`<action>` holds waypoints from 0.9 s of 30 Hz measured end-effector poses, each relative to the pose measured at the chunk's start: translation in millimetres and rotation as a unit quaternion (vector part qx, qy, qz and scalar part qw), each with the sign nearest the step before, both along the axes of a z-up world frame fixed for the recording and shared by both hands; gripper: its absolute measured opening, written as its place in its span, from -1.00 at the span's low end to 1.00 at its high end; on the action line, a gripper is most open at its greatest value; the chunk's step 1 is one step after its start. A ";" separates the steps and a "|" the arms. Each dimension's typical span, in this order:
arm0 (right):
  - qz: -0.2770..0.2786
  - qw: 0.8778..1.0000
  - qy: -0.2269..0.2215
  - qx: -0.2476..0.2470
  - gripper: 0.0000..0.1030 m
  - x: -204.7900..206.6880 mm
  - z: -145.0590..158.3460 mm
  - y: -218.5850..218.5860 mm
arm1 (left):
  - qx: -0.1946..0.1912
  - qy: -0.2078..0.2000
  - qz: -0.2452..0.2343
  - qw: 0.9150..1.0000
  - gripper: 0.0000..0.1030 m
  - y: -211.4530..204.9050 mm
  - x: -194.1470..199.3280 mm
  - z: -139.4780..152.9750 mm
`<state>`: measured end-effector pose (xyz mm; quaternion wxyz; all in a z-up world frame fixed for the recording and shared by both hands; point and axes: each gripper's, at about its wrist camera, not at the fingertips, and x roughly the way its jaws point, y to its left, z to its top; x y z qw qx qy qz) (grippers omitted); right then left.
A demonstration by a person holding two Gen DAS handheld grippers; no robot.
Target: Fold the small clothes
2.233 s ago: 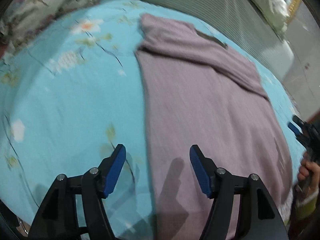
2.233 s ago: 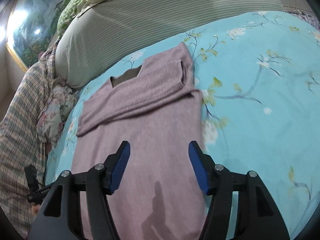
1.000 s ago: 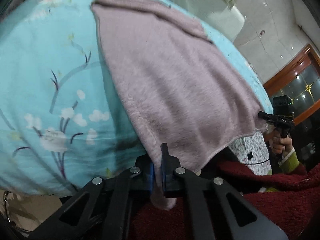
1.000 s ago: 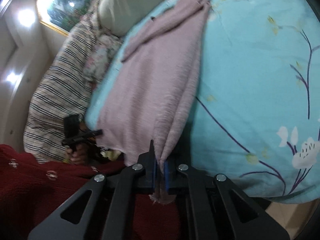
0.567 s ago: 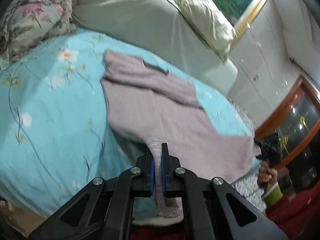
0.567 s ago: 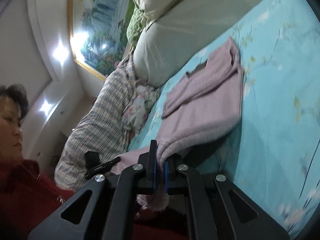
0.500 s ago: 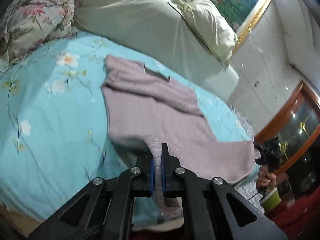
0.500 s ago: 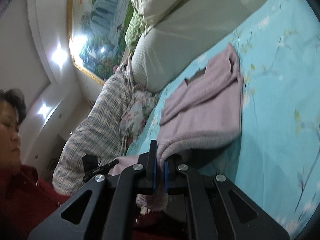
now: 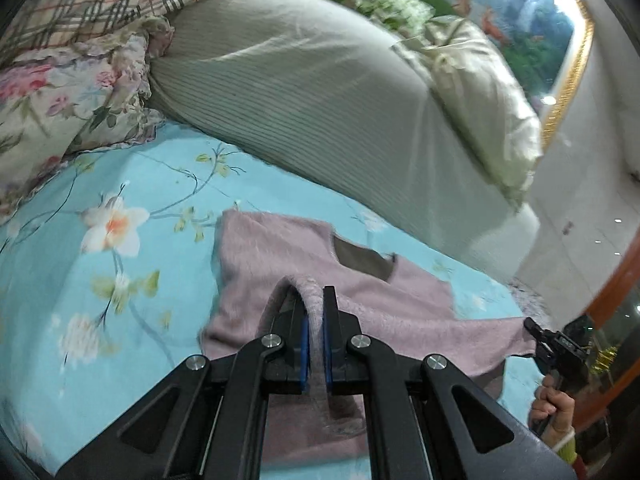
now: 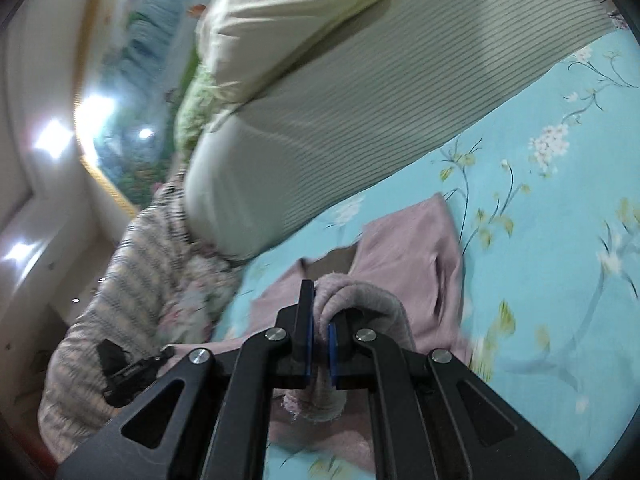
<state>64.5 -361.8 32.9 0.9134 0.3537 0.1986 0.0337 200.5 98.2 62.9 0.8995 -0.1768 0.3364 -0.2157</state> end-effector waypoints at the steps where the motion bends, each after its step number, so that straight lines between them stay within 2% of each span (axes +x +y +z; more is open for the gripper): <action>1: -0.007 1.000 0.014 -0.009 -0.87 15.2 -3.5 -5.4 | 0.003 0.005 0.002 1.000 -0.93 -3.4 11.5 -4.1; 6: -0.035 0.998 0.060 0.000 -0.87 67.3 -30.4 -30.8 | 0.011 0.042 0.015 0.999 -0.92 -17.3 73.9 -31.6; 11: -0.038 0.994 0.099 0.002 -0.86 109.2 -56.9 -46.0 | 0.029 0.071 0.035 0.996 -0.92 -23.0 121.1 -61.7; 16: -0.040 0.987 0.156 0.014 -0.85 133.4 -85.1 -54.0 | 0.067 0.111 0.042 0.991 -0.88 -30.7 153.6 -105.3; 18: -0.039 0.987 0.155 0.031 -0.84 129.9 -88.0 -58.2 | 0.065 0.118 0.035 0.990 -0.87 -28.6 151.5 -113.5; 20: -0.045 0.987 0.147 0.041 -0.78 115.7 -81.4 -61.0 | 0.055 0.105 0.027 0.993 -0.80 -24.5 136.2 -108.9; 22: -0.054 0.989 0.136 0.017 -0.75 96.8 -67.2 -55.6 | 0.064 0.089 0.011 0.994 -0.64 -25.8 114.5 -100.3; 25: -0.046 0.991 0.125 -0.030 -0.74 76.9 -48.9 -33.4 | 0.061 0.071 -0.025 0.995 -0.50 -35.6 75.8 -90.3; 27: -0.020 0.992 0.115 -0.040 -0.73 73.1 -44.1 -18.7 | 0.064 0.071 -0.054 0.994 -0.50 -50.9 53.9 -88.8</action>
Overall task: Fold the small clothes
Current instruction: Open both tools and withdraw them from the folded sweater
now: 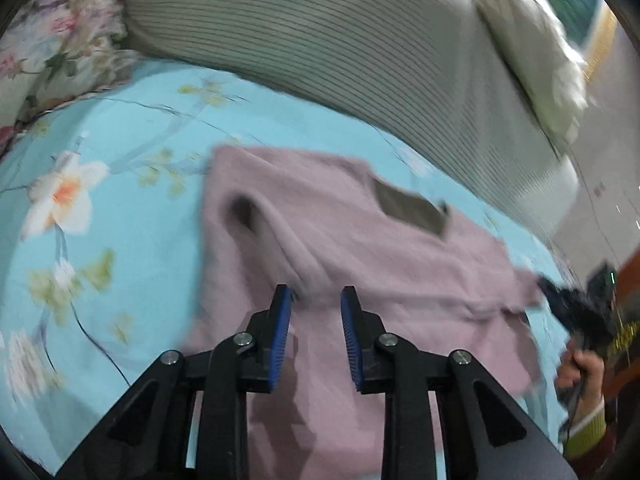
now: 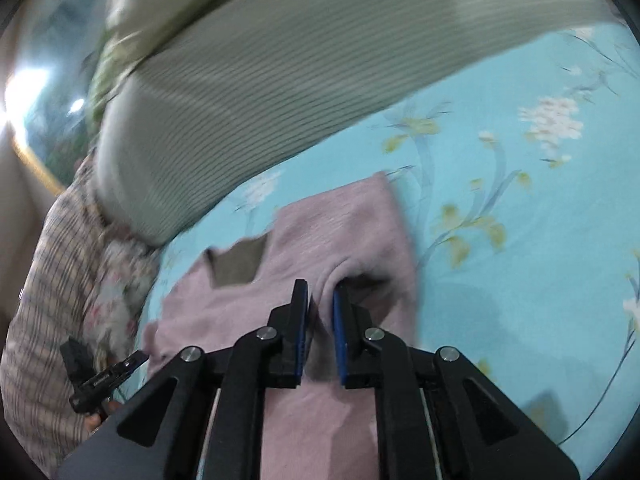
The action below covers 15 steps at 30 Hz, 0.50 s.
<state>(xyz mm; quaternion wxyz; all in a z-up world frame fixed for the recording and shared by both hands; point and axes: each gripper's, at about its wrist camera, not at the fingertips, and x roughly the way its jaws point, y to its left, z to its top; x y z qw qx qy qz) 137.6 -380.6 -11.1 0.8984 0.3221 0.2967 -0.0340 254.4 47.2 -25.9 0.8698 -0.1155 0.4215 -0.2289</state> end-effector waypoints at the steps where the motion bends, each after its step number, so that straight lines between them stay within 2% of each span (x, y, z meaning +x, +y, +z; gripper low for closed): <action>1: 0.006 1.000 0.003 -0.006 -0.73 -0.2 1.3 7.3 | -0.005 0.003 -0.016 1.000 -0.50 -8.8 -10.5 -1.3; 3: 0.013 1.000 0.004 -0.025 -0.73 -1.8 5.9 20.6 | -0.009 0.010 -0.045 0.999 -0.50 -25.8 -22.9 -4.8; 5: 0.024 0.999 0.000 -0.035 -0.73 -5.9 10.0 32.2 | 0.010 0.017 -0.073 0.997 -0.50 -46.8 -31.7 -13.1; 8: 0.061 0.996 -0.007 -0.062 -0.73 -14.8 14.4 58.9 | 0.046 0.035 -0.091 0.994 -0.49 -69.4 -28.3 -28.2; 10: 0.104 0.992 -0.004 -0.072 -0.73 -15.4 10.0 80.9 | 0.049 0.053 -0.095 0.993 -0.50 -77.5 -19.7 -38.3; 11: 0.133 0.988 0.012 -0.079 -0.73 -9.9 4.5 91.4 | 0.055 0.061 -0.092 0.992 -0.50 -81.4 -13.4 -42.9; 12: 0.172 0.978 0.052 -0.102 -0.73 3.2 -7.9 108.6 | 0.062 0.068 -0.090 0.992 -0.50 -86.1 -6.3 -46.2; 15: 0.211 0.961 0.095 -0.154 -0.73 29.8 -31.2 128.5 | 0.064 0.075 -0.090 0.991 -0.50 -93.9 17.3 -47.2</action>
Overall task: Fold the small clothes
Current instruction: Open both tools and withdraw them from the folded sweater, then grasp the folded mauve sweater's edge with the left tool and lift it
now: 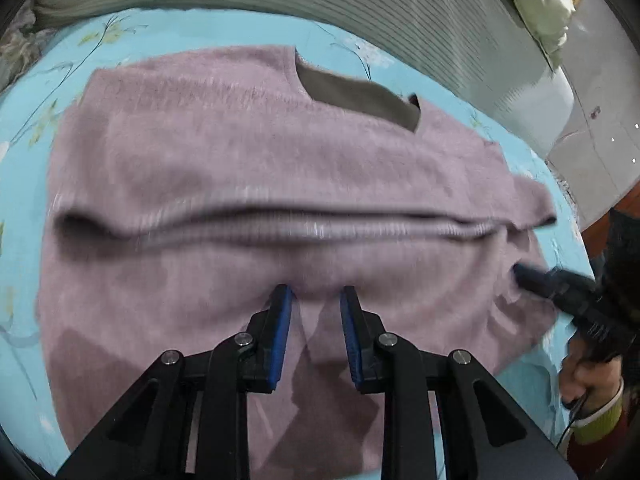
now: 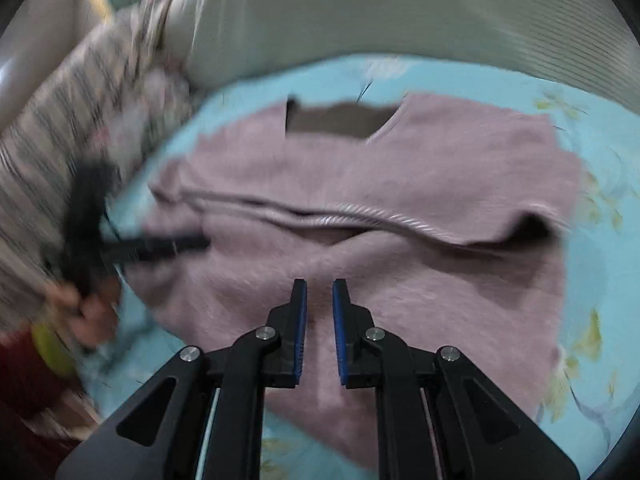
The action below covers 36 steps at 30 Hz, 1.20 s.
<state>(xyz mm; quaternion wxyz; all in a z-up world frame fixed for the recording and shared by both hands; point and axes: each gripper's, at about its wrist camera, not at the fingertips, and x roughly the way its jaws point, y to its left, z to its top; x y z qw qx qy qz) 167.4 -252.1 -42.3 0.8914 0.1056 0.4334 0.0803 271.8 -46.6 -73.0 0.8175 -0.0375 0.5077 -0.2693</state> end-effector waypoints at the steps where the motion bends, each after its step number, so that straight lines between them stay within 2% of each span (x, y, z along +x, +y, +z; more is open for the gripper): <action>1: 0.005 1.000 0.017 -0.017 -0.73 11.7 -7.2 -1.7 | -0.004 -0.003 0.000 1.000 -0.50 -0.2 7.4 2.6; 3: -0.005 0.999 0.030 -0.040 -0.73 32.5 -15.6 -11.2 | 0.000 -0.022 0.001 1.000 -0.50 0.1 23.1 11.7; 5: -0.026 0.998 0.025 -0.054 -0.76 53.8 -14.1 -31.1 | 0.026 -0.046 0.019 0.998 -0.50 2.3 45.2 19.1; 7: -0.072 0.997 0.007 -0.026 -0.77 75.9 -0.5 -64.2 | 0.034 -0.042 0.048 0.997 -0.50 9.2 75.3 22.3; 10: -0.143 0.988 -0.030 -0.047 -0.74 89.7 25.9 -96.8 | 0.031 -0.041 0.104 0.993 -0.50 25.7 119.0 30.7; 11: -0.163 0.985 -0.037 -0.040 -0.74 90.4 32.7 -107.2 | 0.036 -0.046 0.126 0.990 -0.50 32.1 130.1 34.0; 12: -0.192 0.980 -0.038 -0.025 -0.74 90.7 38.3 -121.7 | 0.035 -0.045 0.145 0.988 -0.50 38.8 137.7 36.7; 15: -0.208 0.977 -0.043 0.002 -0.74 84.8 47.3 -128.9 | -0.002 -0.040 0.173 0.984 -0.46 55.3 140.3 42.2; 16: -0.205 0.978 -0.048 0.003 -0.74 77.5 48.1 -125.6 | -0.009 -0.043 0.179 0.983 -0.34 58.7 134.4 43.1; 18: -0.198 0.979 -0.052 0.010 -0.74 60.7 46.1 -118.5 | -0.021 -0.047 0.186 0.981 -0.25 68.2 109.8 43.7; 23: -0.188 0.979 -0.052 0.051 -0.73 16.8 37.6 -90.0 | -0.063 -0.037 0.179 0.981 -0.25 84.6 31.0 45.9; 28: -0.186 0.976 -0.054 0.103 -0.73 -34.8 36.3 -55.9 | -0.094 -0.032 0.173 0.980 0.10 94.5 -53.0 49.6; 30: -0.185 0.975 -0.057 0.109 -0.62 -52.7 36.6 -42.9 | -0.100 -0.031 0.177 0.979 0.12 106.9 -86.5 47.4; 32: -0.184 0.974 -0.060 0.116 -0.09 -70.5 36.5 -29.5 | -0.115 -0.016 0.186 0.976 0.20 118.9 -110.4 39.5; 33: -0.180 0.975 -0.062 0.117 0.00 -80.5 34.9 -20.4 | -0.123 -0.006 0.191 0.974 0.20 125.4 -121.3 34.4; 36: -0.166 0.978 -0.062 0.108 0.02 -94.9 34.1 -1.7 | -0.137 0.023 0.199 0.970 0.20 138.0 -142.8 15.8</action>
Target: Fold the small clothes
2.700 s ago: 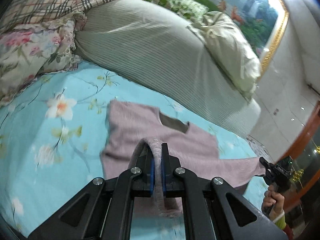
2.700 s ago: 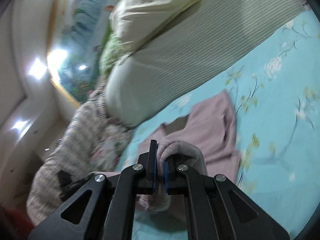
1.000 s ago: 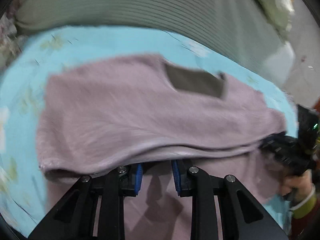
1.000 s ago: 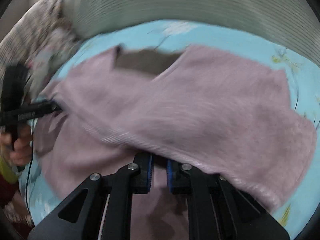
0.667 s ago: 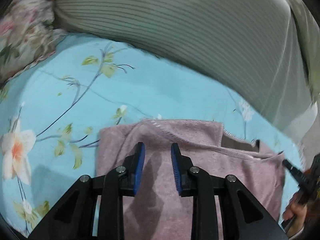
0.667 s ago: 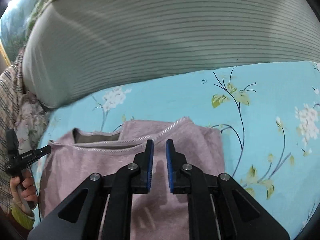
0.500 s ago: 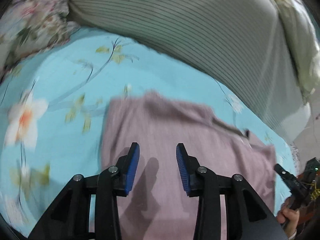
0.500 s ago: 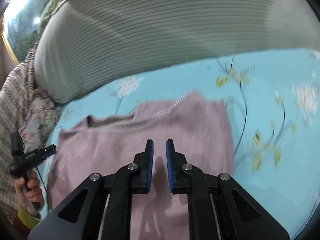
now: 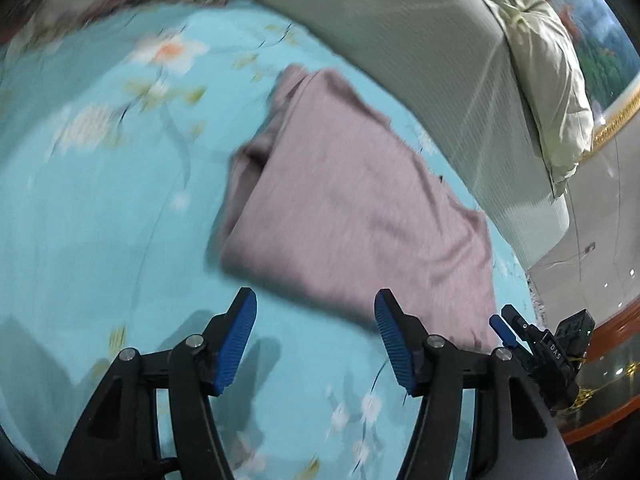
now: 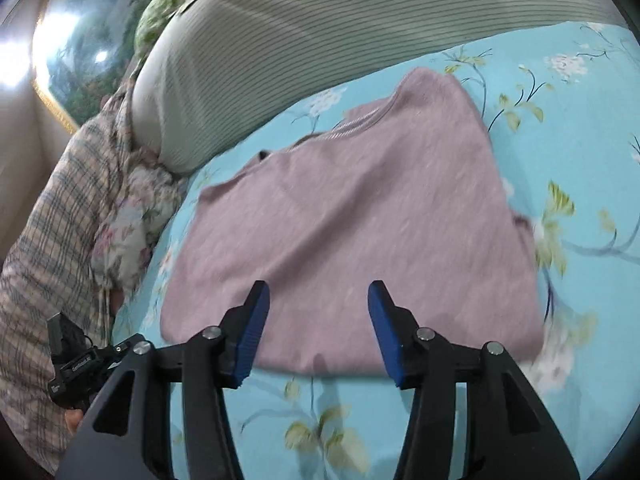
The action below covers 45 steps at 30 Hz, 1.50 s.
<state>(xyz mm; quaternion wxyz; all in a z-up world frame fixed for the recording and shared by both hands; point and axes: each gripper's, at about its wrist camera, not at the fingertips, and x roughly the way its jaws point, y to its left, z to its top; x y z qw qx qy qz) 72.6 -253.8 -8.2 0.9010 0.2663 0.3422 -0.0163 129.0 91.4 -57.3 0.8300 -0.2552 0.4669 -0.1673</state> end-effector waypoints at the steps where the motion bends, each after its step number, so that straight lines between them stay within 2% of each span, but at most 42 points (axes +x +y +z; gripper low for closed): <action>1: 0.005 1.000 0.005 -0.003 0.02 -3.1 -1.2 7.3 | -0.004 0.008 0.001 1.000 0.20 2.4 -4.1 -5.9; 4: 0.018 1.000 0.012 0.002 0.02 -12.2 -4.6 19.3 | -0.024 0.020 0.008 0.999 0.20 6.2 -8.8 -16.5; 7: 0.020 1.000 0.015 0.005 0.02 -19.5 -6.1 26.1 | -0.025 0.020 0.013 0.999 0.20 1.2 -6.6 -21.8; 12: 0.020 1.000 0.017 0.003 0.02 -24.5 -4.7 27.0 | -0.028 0.031 0.029 0.999 0.20 -9.8 15.4 -33.1; 23: 0.017 1.000 0.020 0.011 0.02 -9.7 -3.9 12.8 | -0.033 0.020 0.107 0.994 0.20 -7.9 65.7 -35.5; 33: 0.017 0.999 0.023 0.022 0.02 13.8 -3.6 9.6 | -0.012 0.013 0.110 0.994 -0.24 -1.5 69.7 -36.2; 37: 0.024 0.999 0.019 0.022 0.02 16.2 -1.4 13.2 | -0.039 0.024 0.121 0.992 -0.56 11.0 69.2 -44.0; 39: 0.029 0.999 0.020 0.021 0.02 17.7 -0.8 14.2 | -0.037 0.021 0.117 0.992 -0.74 9.5 70.4 -41.6; 42: 0.034 0.999 0.018 0.029 0.02 19.9 0.6 11.5 | -0.023 -0.004 0.098 0.995 -0.80 -2.1 68.0 -25.0; 45: 0.032 0.999 0.017 0.040 0.02 23.3 4.8 2.9 | -0.019 -0.049 0.048 0.997 -0.81 -28.8 65.7 2.0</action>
